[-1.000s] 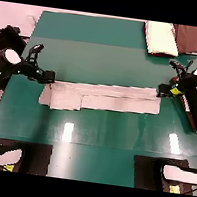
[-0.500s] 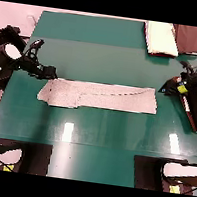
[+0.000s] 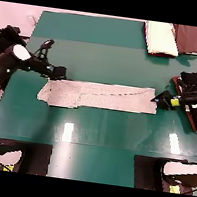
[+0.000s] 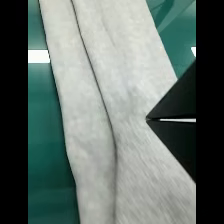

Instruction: Fold the shirts.

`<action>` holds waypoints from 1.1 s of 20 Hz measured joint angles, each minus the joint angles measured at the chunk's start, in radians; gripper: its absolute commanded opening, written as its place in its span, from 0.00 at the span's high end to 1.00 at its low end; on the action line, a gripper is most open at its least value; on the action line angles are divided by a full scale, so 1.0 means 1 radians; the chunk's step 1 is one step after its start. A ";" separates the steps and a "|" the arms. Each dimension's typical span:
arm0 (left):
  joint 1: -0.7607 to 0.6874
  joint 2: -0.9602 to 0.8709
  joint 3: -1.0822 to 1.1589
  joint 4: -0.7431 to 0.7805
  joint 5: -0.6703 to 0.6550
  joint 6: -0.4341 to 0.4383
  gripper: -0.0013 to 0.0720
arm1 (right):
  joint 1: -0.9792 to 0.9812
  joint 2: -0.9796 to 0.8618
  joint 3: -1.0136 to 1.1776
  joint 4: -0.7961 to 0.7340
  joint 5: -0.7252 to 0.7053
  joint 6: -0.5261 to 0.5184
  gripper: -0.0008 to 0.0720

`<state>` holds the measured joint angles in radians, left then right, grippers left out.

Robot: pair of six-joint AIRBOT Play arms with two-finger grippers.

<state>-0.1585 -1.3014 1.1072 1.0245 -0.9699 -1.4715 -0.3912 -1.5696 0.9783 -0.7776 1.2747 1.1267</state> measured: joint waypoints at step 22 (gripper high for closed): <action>-0.369 -0.483 0.340 -0.061 0.156 -0.049 0.96 | 0.520 0.208 0.615 0.077 0.050 0.144 0.97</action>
<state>-0.5278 -1.7840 1.4467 0.9634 -0.8135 -1.5204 0.1291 -1.3617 1.5932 -0.7002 1.3251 1.2709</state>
